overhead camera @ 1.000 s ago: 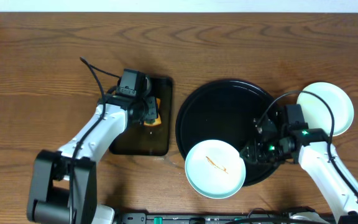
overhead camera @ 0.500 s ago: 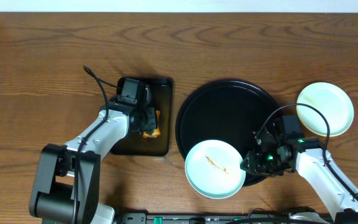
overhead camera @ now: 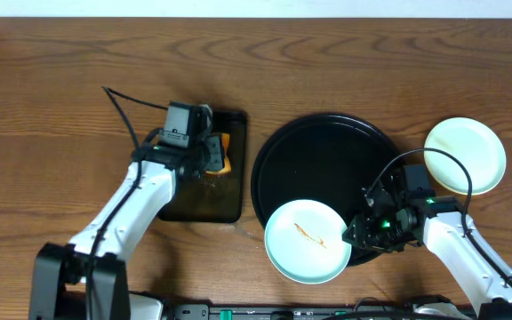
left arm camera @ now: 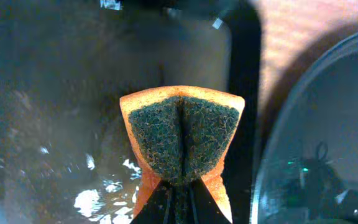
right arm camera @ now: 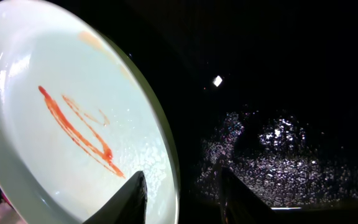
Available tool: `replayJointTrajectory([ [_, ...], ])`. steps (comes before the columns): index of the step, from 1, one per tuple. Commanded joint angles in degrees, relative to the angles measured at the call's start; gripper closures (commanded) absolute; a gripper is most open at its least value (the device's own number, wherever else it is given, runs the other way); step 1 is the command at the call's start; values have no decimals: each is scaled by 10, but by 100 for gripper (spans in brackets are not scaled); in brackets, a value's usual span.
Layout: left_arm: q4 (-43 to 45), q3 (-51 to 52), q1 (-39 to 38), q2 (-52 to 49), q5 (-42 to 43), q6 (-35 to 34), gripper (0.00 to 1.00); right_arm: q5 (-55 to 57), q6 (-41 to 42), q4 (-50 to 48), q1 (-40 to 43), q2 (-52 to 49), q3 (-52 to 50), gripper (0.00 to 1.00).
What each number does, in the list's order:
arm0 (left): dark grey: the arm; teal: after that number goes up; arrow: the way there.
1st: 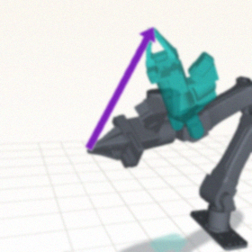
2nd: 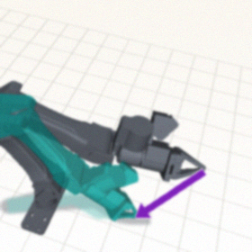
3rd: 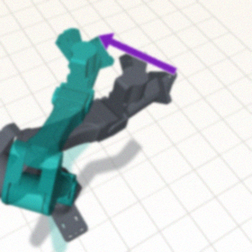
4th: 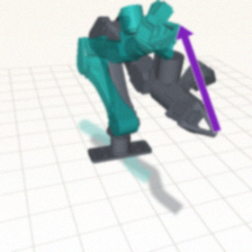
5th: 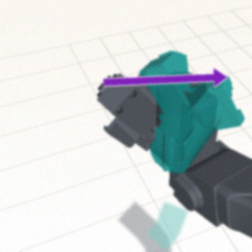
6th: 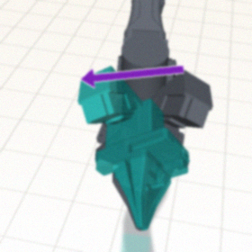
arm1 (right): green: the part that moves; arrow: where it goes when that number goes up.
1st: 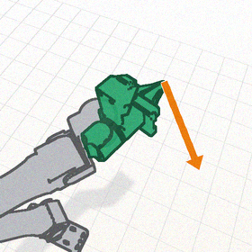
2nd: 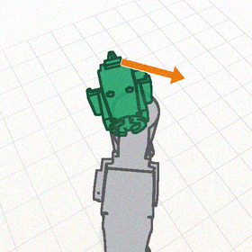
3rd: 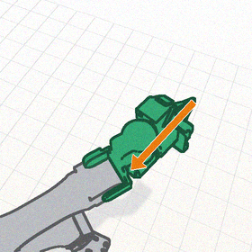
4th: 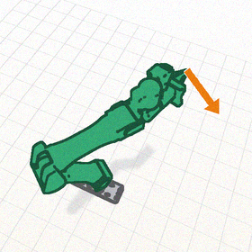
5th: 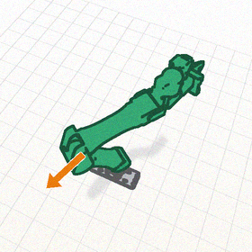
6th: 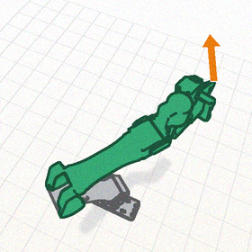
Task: Clean dirty plates on tray and stack at the side
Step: 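Reach the right gripper to the remaining pale green plate rim, then grip the sauce-smeared plate rim with the right gripper and tilt it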
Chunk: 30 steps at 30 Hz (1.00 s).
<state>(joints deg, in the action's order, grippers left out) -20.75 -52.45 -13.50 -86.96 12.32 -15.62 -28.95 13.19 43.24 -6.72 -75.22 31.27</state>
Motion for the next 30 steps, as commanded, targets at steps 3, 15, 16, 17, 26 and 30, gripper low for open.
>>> replayJointTrajectory([
  [3, -14, -4, 2, -9, 3, -1, 92, -13, 27, -1, -11, 2, -6, 66],
  [15, -23, 18, 2, -35, 3, -1, 92, -10, 87, -104, -50, 2, -49, 89],
  [16, -23, 18, 2, -35, 3, -1, 92, -9, 87, -120, -50, 2, -49, 95],
  [17, -23, 18, 2, -35, 3, -1, 92, -8, 90, -134, -50, 2, -49, 99],
  [26, -32, -12, 2, -24, 10, 5, 93, 108, 135, -337, -50, 2, -48, 99],
  [30, -46, -53, 0, -6, 35, 6, 92, 180, 143, -388, -50, 2, -48, 99],
])
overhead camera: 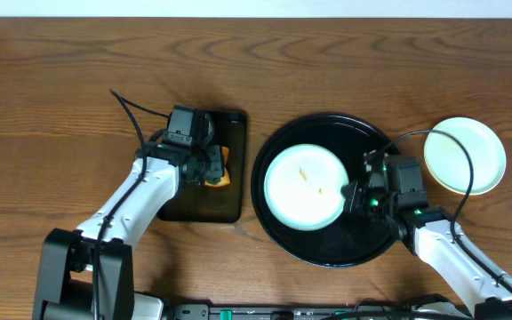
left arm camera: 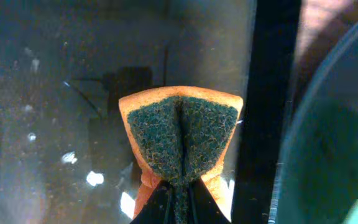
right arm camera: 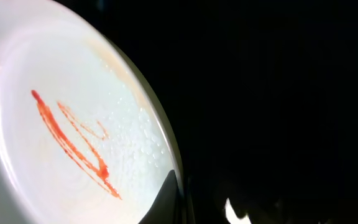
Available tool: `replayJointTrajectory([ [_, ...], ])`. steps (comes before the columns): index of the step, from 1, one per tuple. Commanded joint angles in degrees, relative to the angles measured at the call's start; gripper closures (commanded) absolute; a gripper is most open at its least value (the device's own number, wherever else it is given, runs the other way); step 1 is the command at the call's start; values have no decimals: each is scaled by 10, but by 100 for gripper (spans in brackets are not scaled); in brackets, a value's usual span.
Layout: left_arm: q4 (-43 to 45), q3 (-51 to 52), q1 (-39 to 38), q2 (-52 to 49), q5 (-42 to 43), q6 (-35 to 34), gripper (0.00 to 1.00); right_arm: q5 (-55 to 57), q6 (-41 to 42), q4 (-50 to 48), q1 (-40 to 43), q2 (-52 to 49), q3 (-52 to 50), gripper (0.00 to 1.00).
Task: Clean dirty plates on tray and stack at the side
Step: 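Grip the sauce-smeared plate rim with the right gripper and tilt it, then scrub the tilted plate with the sponge in the left gripper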
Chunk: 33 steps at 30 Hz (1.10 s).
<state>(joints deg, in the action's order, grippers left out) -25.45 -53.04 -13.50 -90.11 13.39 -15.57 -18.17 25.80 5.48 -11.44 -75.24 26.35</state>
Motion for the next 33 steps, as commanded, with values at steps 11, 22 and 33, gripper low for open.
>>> replayJointTrajectory([
  [11, 96, -71, -123, 12, 40, -54, 92, 105, 30, 43, -3, -44, 1, 99],
  [22, 232, -71, -251, -91, 40, -206, 92, 89, 36, 33, -3, -56, 1, 99],
  [33, 299, -71, -324, -171, 40, -277, 92, 89, 36, 36, -3, -56, 1, 99],
])
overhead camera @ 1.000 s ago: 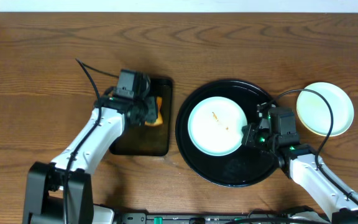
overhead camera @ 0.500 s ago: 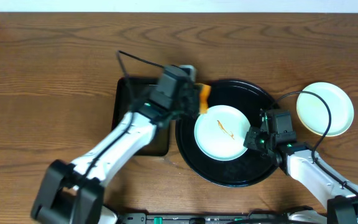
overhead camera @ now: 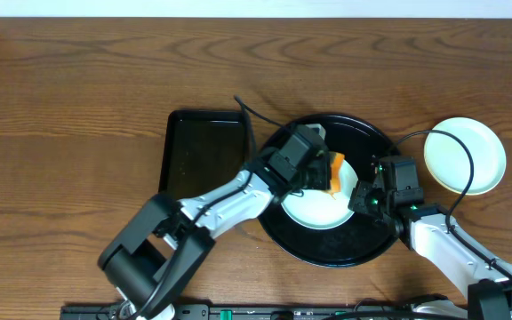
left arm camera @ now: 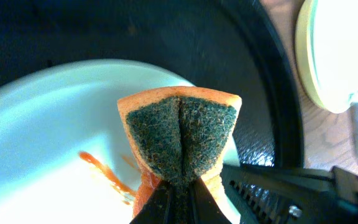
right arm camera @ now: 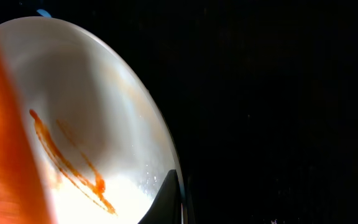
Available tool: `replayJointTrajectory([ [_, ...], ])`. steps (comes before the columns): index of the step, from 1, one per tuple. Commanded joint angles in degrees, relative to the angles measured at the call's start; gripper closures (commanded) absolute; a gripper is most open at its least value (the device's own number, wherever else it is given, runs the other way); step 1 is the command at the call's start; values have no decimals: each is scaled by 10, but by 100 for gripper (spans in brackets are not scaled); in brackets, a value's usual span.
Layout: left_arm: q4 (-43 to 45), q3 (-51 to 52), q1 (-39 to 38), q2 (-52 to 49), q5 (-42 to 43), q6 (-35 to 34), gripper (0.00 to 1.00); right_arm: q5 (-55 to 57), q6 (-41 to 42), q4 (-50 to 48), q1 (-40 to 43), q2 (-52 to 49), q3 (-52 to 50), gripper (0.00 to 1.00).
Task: Clean dirty plates on tray and stack at the side
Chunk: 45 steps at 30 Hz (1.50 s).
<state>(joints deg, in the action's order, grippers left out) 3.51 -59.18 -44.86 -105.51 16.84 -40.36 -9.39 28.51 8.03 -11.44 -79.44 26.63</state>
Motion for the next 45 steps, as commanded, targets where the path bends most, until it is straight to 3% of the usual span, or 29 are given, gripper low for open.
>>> replayJointTrajectory([
  [1, 14, -10, -15, -23, 5, -29, 92, 1, 9, 10, -3, -14, -2, 99],
  [9, 26, -10, -31, -75, -2, -2, 92, 1, 8, 12, -3, -14, -2, 99],
  [14, -27, -10, -9, -80, -111, 75, 92, 1, 8, 16, -3, -14, -2, 99],
  [18, -57, -10, 41, -70, -122, 93, 92, 1, 8, 19, -3, -14, -2, 99],
  [21, -74, -10, 74, -52, -106, 98, 92, 1, 8, 19, -3, -14, -2, 99],
  [27, -136, -10, 114, 32, 20, 120, 92, 1, 7, 16, -3, -14, -2, 99],
  [31, -210, -10, 137, 106, 6, 161, 92, 1, -24, -21, -3, -11, 1, 99],
  [35, -283, -10, 195, 172, -88, 162, 92, 26, -55, -56, -2, 6, 23, 99],
  [45, -314, -7, 330, 150, -96, 163, 92, 77, -196, -53, -3, 84, 75, 99],
])
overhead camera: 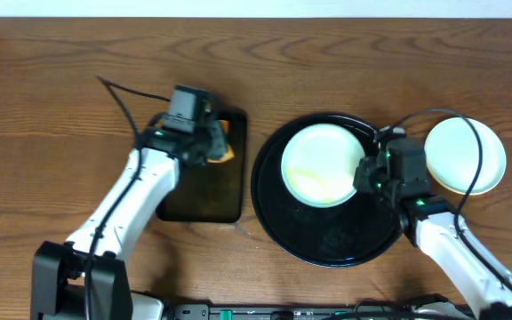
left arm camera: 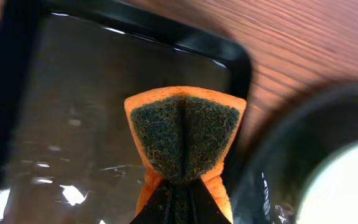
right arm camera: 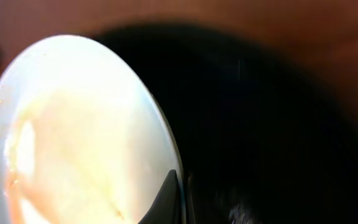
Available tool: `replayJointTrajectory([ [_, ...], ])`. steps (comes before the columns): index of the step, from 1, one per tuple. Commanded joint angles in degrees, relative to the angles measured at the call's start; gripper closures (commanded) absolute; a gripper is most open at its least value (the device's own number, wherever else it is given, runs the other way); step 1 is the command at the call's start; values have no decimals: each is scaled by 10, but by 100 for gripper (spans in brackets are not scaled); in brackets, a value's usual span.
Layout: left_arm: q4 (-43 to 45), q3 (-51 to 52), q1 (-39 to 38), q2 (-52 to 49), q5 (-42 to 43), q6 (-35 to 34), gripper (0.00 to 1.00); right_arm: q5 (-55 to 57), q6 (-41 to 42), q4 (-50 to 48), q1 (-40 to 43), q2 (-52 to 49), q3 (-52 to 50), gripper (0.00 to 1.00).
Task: Clean dirty plates on tray and stack at the side
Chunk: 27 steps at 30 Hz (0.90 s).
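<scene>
My right gripper (overhead camera: 364, 172) is shut on the rim of a white plate (overhead camera: 322, 164), which it holds tilted over the round black tray (overhead camera: 327, 238). In the right wrist view the plate (right arm camera: 86, 130) bears only a faint pale smear, and the gripper (right arm camera: 179, 193) pinches its edge. My left gripper (overhead camera: 210, 148) is shut on an orange sponge (left arm camera: 185, 134) with a dark green scouring face. It hangs over the right end of the rectangular black tray (overhead camera: 198, 200). A second white plate (overhead camera: 466, 156) lies on the table to the right.
The rectangular tray (left arm camera: 61, 124) holds a shallow film of water with glints. The round tray's rim (left arm camera: 272, 155) shows at the right of the left wrist view. Cables run from both arms. Brown wooden table (overhead camera: 52, 107) lies all around.
My left gripper with the sponge was on the plate over the round tray and is now back over the rectangular tray. The red streak on the plate is gone; a faint smear is left.
At first the sponge hung over the water tray and my right gripper stood open around the streaked plate's rim at the round tray's front. Then it was shut on the plate at mid tray. The sponge was then on the plate, and now the streak is gone.
</scene>
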<state>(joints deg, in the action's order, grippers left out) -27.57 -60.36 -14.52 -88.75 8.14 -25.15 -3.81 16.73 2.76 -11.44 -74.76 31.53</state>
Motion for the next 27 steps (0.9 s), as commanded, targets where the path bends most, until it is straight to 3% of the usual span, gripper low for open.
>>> replayJointTrajectory([
  [1, -3, 5, 33, -24, -2, 12, 92, 23, -95, 3, -5, 50, 29, 99],
  [4, -3, 5, 45, -47, 33, 52, 92, 58, -133, 12, -17, 81, 33, 99],
  [9, -3, 5, 45, -106, 33, 106, 92, 223, -228, 12, -76, 137, 34, 99],
  [17, -5, 5, 45, -183, 32, 107, 92, 462, -342, -26, -186, 159, 34, 99],
  [22, -7, 3, 45, -177, 41, 108, 92, 478, -351, -41, -209, 159, 34, 99],
  [27, -21, -17, 45, -108, 54, 108, 92, 479, -353, -46, -209, 159, 34, 99],
])
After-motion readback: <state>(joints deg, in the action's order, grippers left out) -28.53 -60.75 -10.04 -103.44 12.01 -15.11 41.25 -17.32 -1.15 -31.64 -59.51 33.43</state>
